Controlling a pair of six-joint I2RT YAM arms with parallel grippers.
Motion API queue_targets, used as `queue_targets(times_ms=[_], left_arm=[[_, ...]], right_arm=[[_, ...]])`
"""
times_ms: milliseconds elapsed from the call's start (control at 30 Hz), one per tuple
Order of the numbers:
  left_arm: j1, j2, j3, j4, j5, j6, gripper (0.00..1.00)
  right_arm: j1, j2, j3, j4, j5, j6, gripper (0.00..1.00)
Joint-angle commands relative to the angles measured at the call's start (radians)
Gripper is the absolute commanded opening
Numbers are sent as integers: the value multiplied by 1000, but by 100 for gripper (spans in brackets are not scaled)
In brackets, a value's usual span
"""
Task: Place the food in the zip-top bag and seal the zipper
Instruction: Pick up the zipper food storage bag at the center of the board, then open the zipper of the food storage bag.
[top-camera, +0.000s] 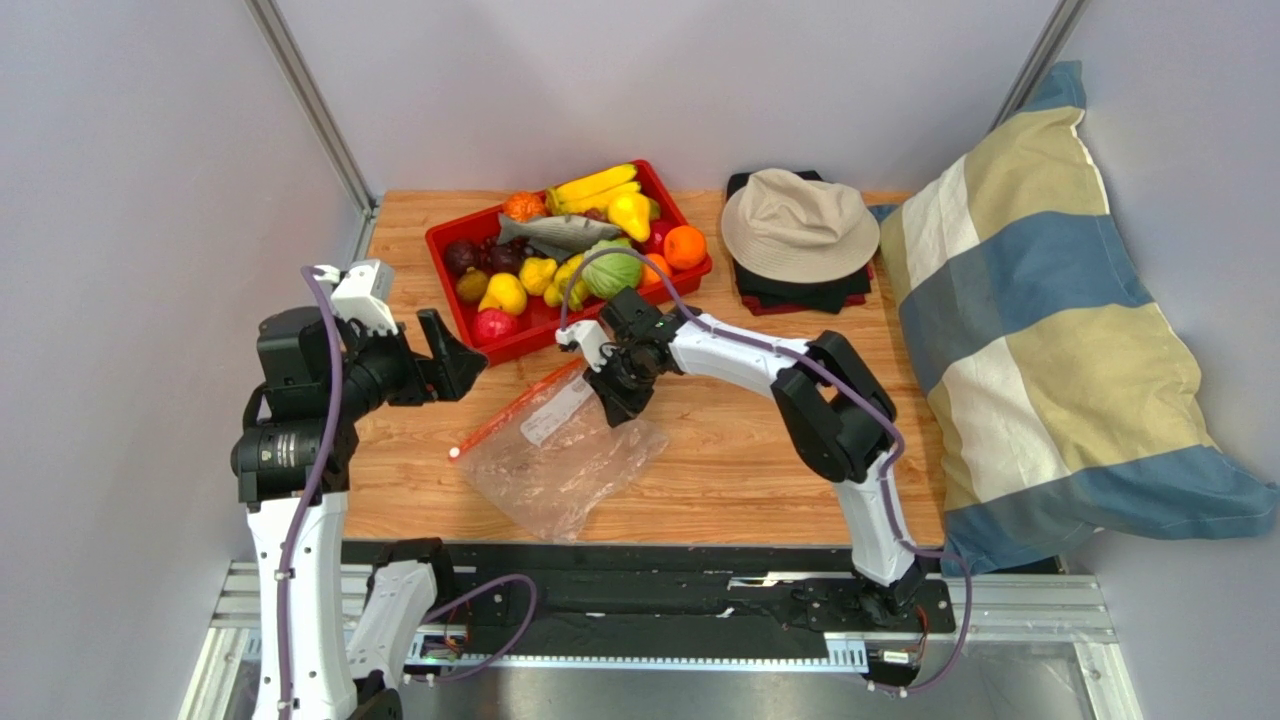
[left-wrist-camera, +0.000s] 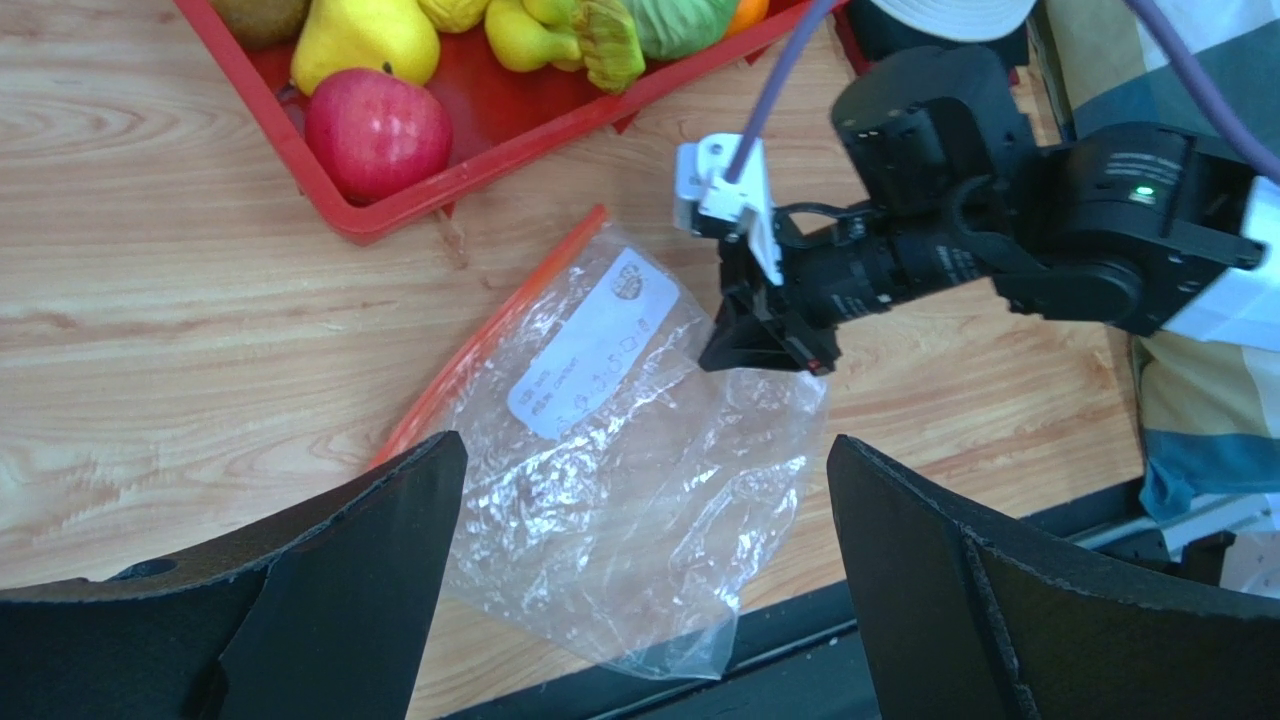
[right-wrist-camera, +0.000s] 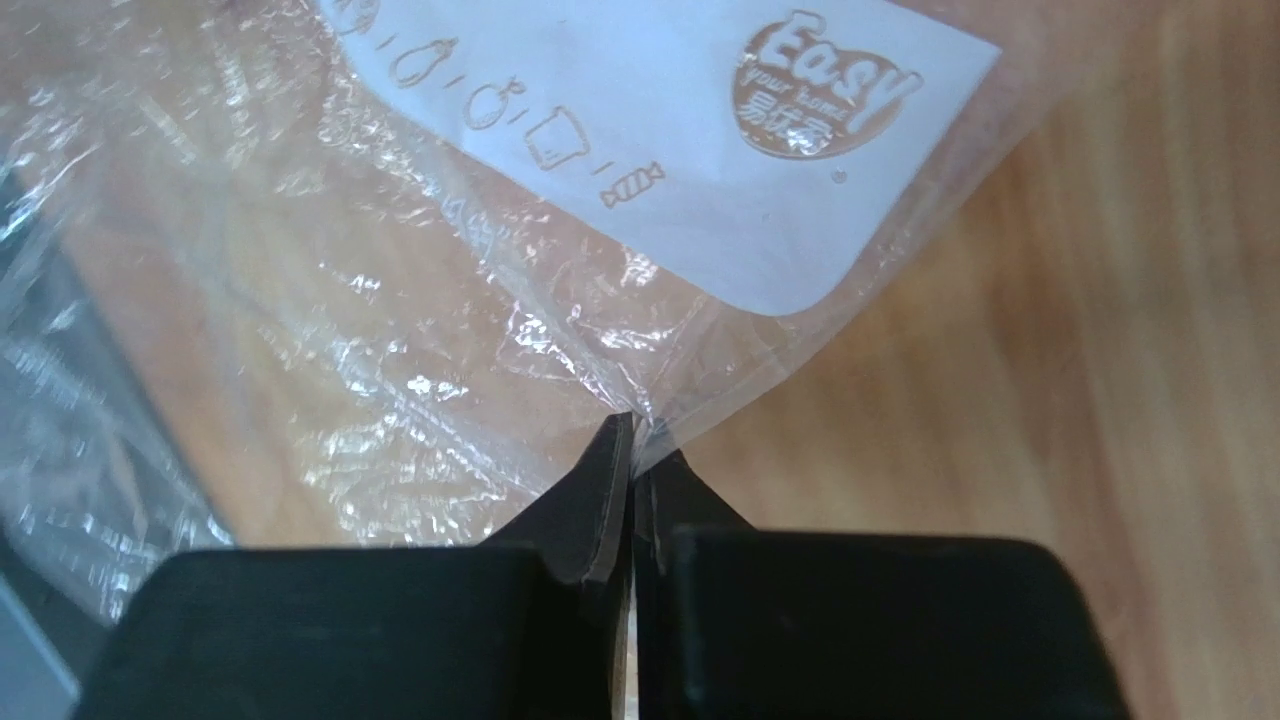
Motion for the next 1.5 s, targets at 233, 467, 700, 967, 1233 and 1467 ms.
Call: queue_targets(times_ms=[233, 467, 700, 967, 1233, 1467], left_arm=[[-2, 5, -26, 130, 186, 15, 98], [-1, 20, -26, 289, 376, 25, 93], [-2, 69, -15, 332, 585, 35, 84], [-120, 7, -161, 306, 581, 167, 76], [-272, -27, -226, 267, 512, 222, 66], [-404, -17, -220, 161, 409, 382, 63]], right_arm=[[-124, -604, -311, 146, -228, -323, 0], [-197, -852, -460, 137, -342, -661, 0], [-197, -1026, -617, 238, -346, -774, 0], [-195, -1097, -661, 298, -392, -760, 0], [-197, -1091, -635, 296, -406, -725, 0], [-195, -1071, -620, 284, -403, -716, 0]])
